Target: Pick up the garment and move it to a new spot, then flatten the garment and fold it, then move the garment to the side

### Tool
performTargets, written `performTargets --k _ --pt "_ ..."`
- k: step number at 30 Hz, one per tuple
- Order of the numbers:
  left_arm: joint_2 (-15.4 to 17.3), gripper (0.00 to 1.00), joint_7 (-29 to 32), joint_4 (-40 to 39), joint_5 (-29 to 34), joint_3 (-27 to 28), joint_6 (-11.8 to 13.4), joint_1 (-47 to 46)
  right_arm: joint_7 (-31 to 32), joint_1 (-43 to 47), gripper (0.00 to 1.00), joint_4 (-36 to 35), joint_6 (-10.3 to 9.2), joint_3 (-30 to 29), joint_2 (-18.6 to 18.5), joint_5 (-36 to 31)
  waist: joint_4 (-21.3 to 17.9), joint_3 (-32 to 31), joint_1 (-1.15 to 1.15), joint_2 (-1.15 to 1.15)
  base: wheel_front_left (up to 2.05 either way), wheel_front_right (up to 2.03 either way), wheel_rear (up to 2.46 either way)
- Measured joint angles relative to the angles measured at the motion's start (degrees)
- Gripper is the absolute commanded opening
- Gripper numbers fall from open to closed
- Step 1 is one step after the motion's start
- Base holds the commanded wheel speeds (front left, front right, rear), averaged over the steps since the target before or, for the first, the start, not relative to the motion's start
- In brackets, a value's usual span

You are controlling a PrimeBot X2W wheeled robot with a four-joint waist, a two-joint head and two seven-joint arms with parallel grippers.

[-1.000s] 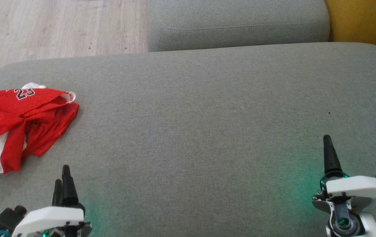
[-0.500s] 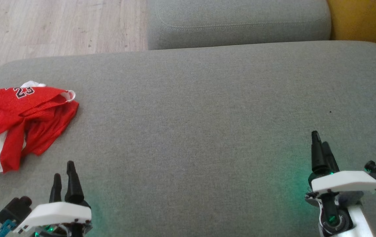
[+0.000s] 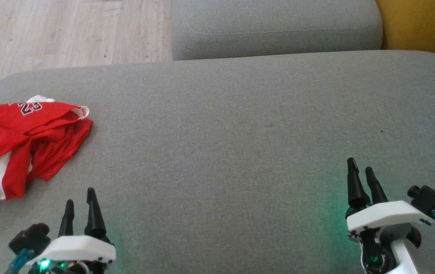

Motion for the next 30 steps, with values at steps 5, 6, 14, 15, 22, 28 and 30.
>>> performTargets --k 5,6,14,15,22,28,30 --pt "0.51 1.00 -0.98 0.67 3.54 -1.21 0.56 0.00 -0.98 -0.34 1.00 0.90 0.00 0.51 0.00 -4.09 0.11 -0.14 0.00 0.00 0.00 0.00 0.00" --pt "0.67 1.00 -1.01 0.69 4.26 -1.26 0.59 0.00 -0.99 -0.49 1.00 1.04 0.00 0.56 0.00 -4.90 0.14 -0.15 0.00 0.00 0.00 0.00 0.00" --pt "1.11 1.00 -2.50 0.92 9.58 -2.68 1.55 0.00 -2.50 -1.27 1.00 1.58 0.00 0.78 0.00 -11.26 0.53 -0.12 0.00 0.00 0.00 0.00 0.00" --pt "1.11 1.00 -2.53 0.94 10.24 -2.86 1.58 0.00 -2.65 -1.27 1.00 1.67 0.00 0.80 0.00 -12.03 0.61 -0.11 0.00 0.00 0.00 0.00 0.00" --pt "1.34 1.00 -3.58 1.05 15.06 -3.21 2.52 0.00 -3.67 -1.27 1.00 2.49 0.00 1.02 0.01 -17.44 0.85 -0.04 0.00 0.00 0.00 0.00 0.00" --pt "1.46 1.00 -4.99 1.12 19.96 -3.98 3.07 -0.01 -4.99 -1.32 1.00 3.15 0.00 1.01 0.03 -23.19 0.76 -0.02 0.00 0.00 0.00 0.00 0.00" --pt "1.47 1.00 -5.05 1.13 21.35 -4.35 3.10 -0.01 -5.09 -1.38 1.00 3.36 0.00 0.97 0.03 -24.76 0.71 -0.07 0.00 0.00 0.00 0.00 0.00"
